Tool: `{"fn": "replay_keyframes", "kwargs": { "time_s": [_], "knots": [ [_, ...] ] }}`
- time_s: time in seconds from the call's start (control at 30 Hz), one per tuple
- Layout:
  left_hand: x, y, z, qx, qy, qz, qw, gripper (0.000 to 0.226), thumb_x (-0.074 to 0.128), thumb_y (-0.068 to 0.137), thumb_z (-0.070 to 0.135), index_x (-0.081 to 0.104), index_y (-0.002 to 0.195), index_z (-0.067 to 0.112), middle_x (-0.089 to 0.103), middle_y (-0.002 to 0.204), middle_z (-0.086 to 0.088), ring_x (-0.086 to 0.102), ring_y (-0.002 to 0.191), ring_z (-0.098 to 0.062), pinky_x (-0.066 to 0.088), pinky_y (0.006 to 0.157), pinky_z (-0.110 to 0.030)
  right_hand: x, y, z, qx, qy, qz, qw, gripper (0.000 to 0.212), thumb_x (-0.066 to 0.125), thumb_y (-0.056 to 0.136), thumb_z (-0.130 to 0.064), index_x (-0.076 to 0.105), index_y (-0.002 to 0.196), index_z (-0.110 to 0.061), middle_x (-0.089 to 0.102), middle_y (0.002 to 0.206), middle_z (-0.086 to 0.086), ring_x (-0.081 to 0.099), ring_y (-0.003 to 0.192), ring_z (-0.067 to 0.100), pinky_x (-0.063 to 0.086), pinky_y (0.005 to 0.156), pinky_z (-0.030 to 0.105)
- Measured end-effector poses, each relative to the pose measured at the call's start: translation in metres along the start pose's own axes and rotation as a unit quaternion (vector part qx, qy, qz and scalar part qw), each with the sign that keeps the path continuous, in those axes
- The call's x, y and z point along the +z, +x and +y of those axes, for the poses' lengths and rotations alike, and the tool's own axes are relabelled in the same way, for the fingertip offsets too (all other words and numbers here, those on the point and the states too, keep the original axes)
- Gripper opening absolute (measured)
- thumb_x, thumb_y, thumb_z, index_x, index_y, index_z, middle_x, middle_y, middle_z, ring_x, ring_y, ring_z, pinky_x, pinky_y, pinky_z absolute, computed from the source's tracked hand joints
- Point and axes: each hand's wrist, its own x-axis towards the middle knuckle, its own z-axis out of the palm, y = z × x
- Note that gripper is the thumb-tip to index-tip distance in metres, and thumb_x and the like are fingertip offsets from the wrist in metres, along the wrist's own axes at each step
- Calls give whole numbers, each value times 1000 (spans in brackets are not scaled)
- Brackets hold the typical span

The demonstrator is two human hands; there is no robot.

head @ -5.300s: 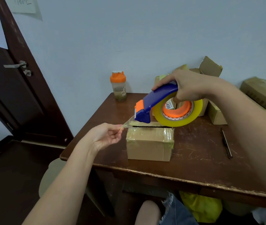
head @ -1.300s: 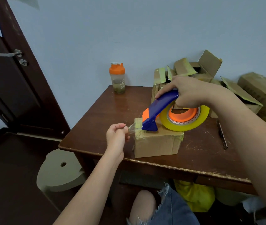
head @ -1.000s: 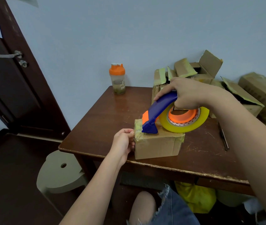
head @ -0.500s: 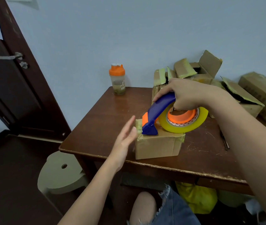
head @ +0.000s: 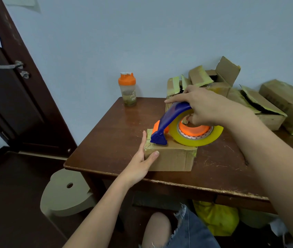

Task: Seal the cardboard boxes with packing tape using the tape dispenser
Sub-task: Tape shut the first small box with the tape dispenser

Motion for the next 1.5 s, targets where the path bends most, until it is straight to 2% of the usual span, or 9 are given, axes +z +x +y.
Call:
{"fn": "replay_keyframes", "kwargs": {
  "time_s": [0.17, 0.33, 0.4, 0.47, 0.57, 0.97, 1.23, 1.37, 1.5],
  "knots": [
    [-4, -1, 5, -26, 39, 8, 999, 90, 56, 90, 48, -7, 153, 39, 17, 161, 12, 24, 144, -9, 27, 114, -31, -1, 5, 1, 3, -31, -1, 1000, 68, 71, 81, -13, 47, 134, -50, 39, 99, -5, 51, 85, 19, 41, 64, 27],
    [-16, 12, 23, 3, 92, 24, 995, 122, 82, 63, 52, 0, 154, 42, 3, 164, 12, 16, 148, -15, 27, 117, -41, 0, 5, 0, 3, -30, -1, 1000, 64, 70, 82, -13, 51, 130, -50, 36, 96, -7, 52, 85, 20, 40, 64, 28],
    [-16, 20, 23, 14, 62, -4, 998, 122, 87, 60, 46, 7, 153, 44, 13, 162, 11, 29, 143, -11, 37, 112, -31, -1, 4, 2, 5, -31, -5, 999, 66, 68, 82, -11, 49, 131, -51, 35, 95, -7, 53, 84, 21, 39, 62, 28],
    [-15, 24, 19, 24, 10, -22, 999, 112, 87, 65, 32, 15, 151, 42, 33, 151, 12, 46, 125, 1, 46, 91, -12, -1, 2, 6, 10, -29, -4, 1000, 70, 64, 82, -7, 47, 132, -53, 35, 93, -7, 53, 82, 22, 38, 59, 29],
    [-14, 26, 12, 30, -23, 2, 999, 100, 87, 69, 24, 27, 147, 40, 46, 133, 23, 52, 108, 15, 47, 77, -5, -1, 1, 12, 17, -15, 6, 1000, 71, 63, 83, -7, 46, 131, -56, 34, 92, -8, 50, 80, 18, 37, 55, 28],
    [-19, 28, 6, 41, -1, 59, 997, 91, 91, 58, 34, 43, 134, 47, 57, 124, 26, 54, 116, 5, 48, 93, -18, -8, -2, 19, 6, 12, 12, 1000, 71, 67, 76, -3, 53, 127, -51, 29, 86, -17, 45, 75, 12, 50, 68, 38],
    [-22, 29, 7, 44, 26, 56, 997, 93, 92, 54, 39, 43, 132, 52, 52, 133, 20, 51, 123, -3, 49, 101, -30, -10, -20, 38, 16, 61, -7, 998, 66, 65, 80, -2, 54, 131, -42, 46, 100, 1, 50, 92, 25, 41, 70, 33],
    [-23, 30, 9, 39, 39, 60, 997, 93, 92, 57, 34, 43, 133, 50, 52, 132, 20, 51, 122, -2, 50, 98, -25, -8, -29, 52, 38, 53, -1, 998, 69, 64, 82, -5, 50, 130, -52, 45, 102, 2, 48, 91, 21, 46, 73, 38],
    [-25, 31, 10, 29, 39, 46, 998, 95, 91, 60, 32, 41, 139, 47, 50, 137, 14, 50, 124, -8, 52, 93, -22, 0, -32, 51, 35, 75, 12, 996, 67, 65, 82, -2, 52, 131, -47, 37, 93, 0, 42, 79, 16, 28, 58, 17]
  ]
}}
